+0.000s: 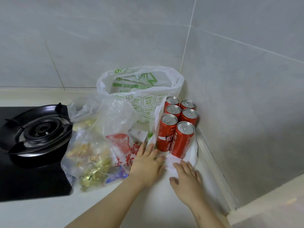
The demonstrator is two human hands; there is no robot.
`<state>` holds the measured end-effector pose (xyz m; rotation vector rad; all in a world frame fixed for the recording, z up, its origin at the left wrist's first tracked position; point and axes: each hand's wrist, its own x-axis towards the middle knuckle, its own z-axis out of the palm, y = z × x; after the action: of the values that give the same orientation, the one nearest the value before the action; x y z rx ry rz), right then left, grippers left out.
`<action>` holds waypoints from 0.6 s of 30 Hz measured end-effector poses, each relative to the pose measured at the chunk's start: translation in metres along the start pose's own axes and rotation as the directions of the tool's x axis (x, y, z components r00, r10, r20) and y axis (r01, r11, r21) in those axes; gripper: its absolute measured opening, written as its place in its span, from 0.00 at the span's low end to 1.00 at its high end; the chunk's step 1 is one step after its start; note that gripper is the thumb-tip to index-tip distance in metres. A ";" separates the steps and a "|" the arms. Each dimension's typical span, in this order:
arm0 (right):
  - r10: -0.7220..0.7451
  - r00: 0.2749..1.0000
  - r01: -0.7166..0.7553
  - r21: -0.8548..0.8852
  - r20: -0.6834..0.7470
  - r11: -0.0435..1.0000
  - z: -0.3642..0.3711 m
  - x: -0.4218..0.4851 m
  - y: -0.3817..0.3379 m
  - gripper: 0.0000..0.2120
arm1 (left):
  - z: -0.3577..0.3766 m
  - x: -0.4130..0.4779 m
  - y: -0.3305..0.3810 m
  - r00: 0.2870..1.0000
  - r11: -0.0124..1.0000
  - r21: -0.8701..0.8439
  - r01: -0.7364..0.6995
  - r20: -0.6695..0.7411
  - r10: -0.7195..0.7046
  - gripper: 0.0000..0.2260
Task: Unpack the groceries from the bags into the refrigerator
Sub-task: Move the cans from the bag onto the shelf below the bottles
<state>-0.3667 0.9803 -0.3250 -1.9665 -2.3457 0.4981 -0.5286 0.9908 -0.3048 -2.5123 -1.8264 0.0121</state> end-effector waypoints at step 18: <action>-0.007 1.000 0.008 0.103 -0.010 0.995 -0.009 -0.004 0.009 0.22 | 0.014 -0.005 0.022 0.972 0.962 -0.273 -0.025 0.219 0.088 0.27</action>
<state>-0.3550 0.9794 -0.3186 -1.9110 -2.2717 0.5943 -0.5098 0.9795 -0.3196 -2.8564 -1.9564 0.0635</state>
